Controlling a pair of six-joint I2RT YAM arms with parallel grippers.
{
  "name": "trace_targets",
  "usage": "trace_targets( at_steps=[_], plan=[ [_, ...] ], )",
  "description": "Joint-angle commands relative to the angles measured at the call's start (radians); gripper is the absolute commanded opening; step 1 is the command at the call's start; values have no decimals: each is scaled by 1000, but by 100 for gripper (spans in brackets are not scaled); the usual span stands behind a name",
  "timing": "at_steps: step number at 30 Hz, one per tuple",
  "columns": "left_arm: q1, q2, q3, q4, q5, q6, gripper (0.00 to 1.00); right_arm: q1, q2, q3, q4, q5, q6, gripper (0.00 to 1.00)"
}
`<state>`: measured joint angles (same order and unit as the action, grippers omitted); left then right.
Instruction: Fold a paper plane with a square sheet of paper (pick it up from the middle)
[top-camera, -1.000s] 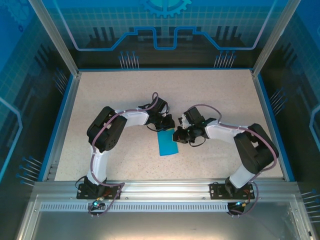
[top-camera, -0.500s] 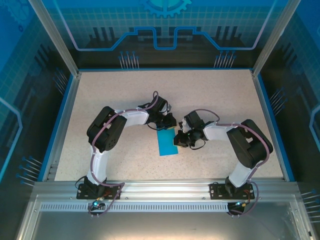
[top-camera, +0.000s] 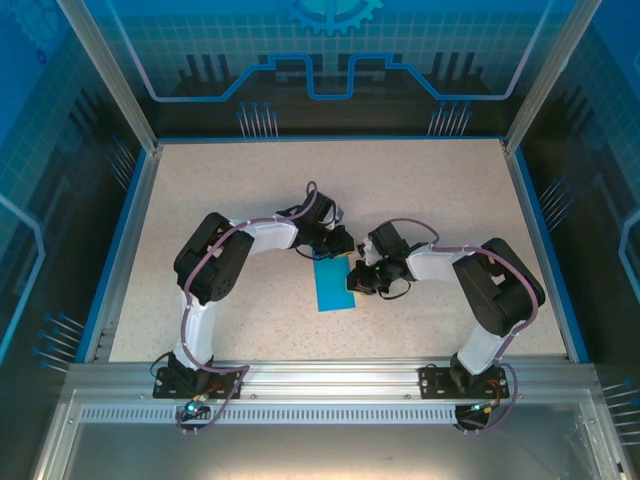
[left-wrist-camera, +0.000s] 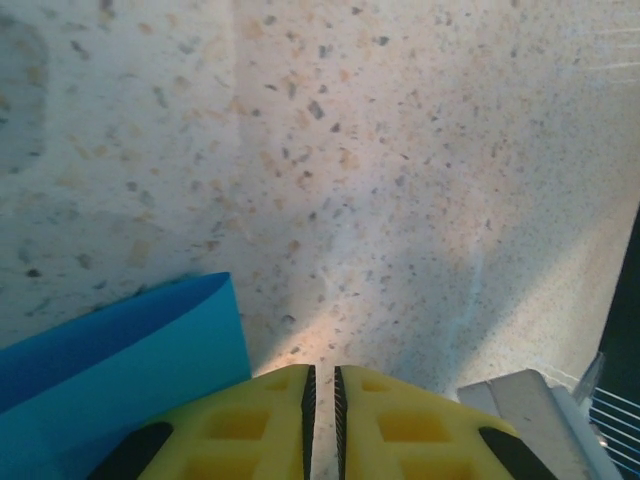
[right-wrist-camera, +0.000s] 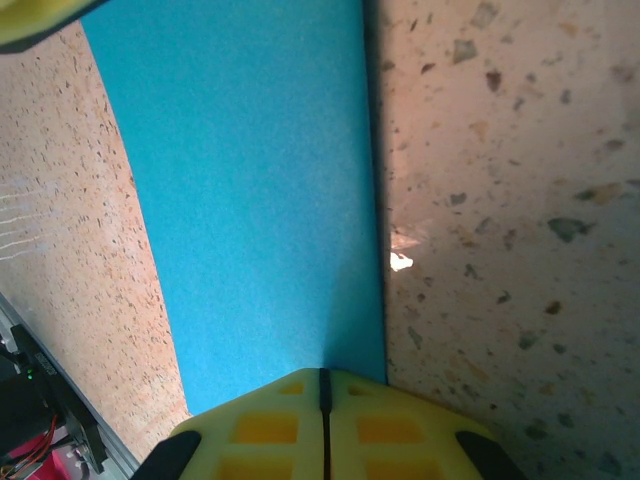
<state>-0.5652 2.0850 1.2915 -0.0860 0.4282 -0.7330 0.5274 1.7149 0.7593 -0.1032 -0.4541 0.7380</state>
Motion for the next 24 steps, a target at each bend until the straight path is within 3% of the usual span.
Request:
trace_targets(
  at_steps=[1, 10, 24],
  plan=[
    [-2, 32, 18, -55, -62, 13, 14, -3, 41, -39, -55, 25, 6, 5],
    [5, 52, 48, -83, -128, 42, 14, 5, 29, -89, -67, 11, -11, 5],
    [71, 51, 73, -71, -130, 102, 15, 24, 17, -146, -80, 2, -29, 5]
  ],
)
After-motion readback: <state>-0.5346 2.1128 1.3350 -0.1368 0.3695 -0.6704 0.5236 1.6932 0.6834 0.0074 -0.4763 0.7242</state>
